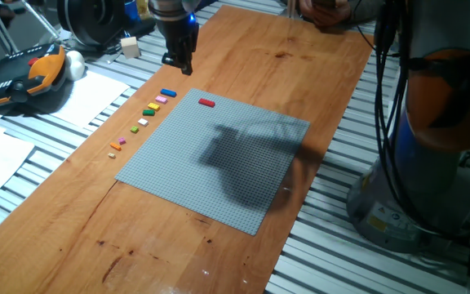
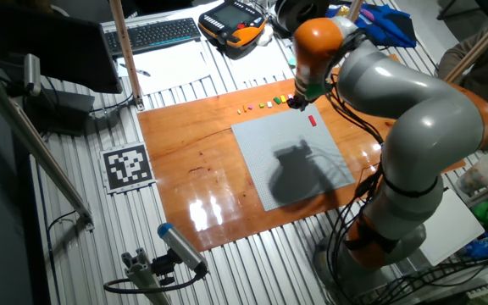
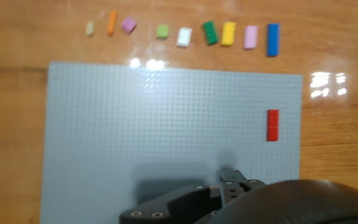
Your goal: Stack small Lego blocks one on top of the other
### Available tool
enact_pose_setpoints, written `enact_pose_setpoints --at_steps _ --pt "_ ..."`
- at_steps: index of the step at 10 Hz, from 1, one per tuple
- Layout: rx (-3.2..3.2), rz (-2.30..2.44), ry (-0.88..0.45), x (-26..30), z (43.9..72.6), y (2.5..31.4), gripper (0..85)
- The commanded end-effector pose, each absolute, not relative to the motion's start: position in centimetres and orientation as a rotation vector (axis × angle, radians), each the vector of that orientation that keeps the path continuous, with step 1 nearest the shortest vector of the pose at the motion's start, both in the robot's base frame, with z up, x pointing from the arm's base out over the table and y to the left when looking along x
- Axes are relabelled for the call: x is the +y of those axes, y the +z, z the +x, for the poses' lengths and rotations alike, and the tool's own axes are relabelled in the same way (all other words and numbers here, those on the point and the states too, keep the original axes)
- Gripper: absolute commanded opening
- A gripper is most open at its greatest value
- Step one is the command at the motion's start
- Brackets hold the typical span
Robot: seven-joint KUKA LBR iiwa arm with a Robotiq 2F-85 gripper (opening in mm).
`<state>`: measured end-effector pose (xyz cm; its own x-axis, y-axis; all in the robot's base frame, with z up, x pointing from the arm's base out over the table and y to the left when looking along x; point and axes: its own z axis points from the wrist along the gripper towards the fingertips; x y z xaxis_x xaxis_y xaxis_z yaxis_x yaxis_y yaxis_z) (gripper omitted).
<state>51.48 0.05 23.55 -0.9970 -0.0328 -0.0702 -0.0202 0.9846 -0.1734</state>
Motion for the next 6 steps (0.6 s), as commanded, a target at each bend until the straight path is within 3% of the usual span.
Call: enact_pose_setpoints --at_steps 1,4,5,6 --pt "3.059 -0.033 -0.259 0.0 51.5 23.6 0.0" --pt "3.091 -0.027 -0.262 0.0 51.5 23.6 0.0" --pt "3.088 -0.023 -0.273 0.0 51.5 23.6 17.0" --pt "3.090 -0.018 -0.269 -0.4 53.0 23.0 17.0"
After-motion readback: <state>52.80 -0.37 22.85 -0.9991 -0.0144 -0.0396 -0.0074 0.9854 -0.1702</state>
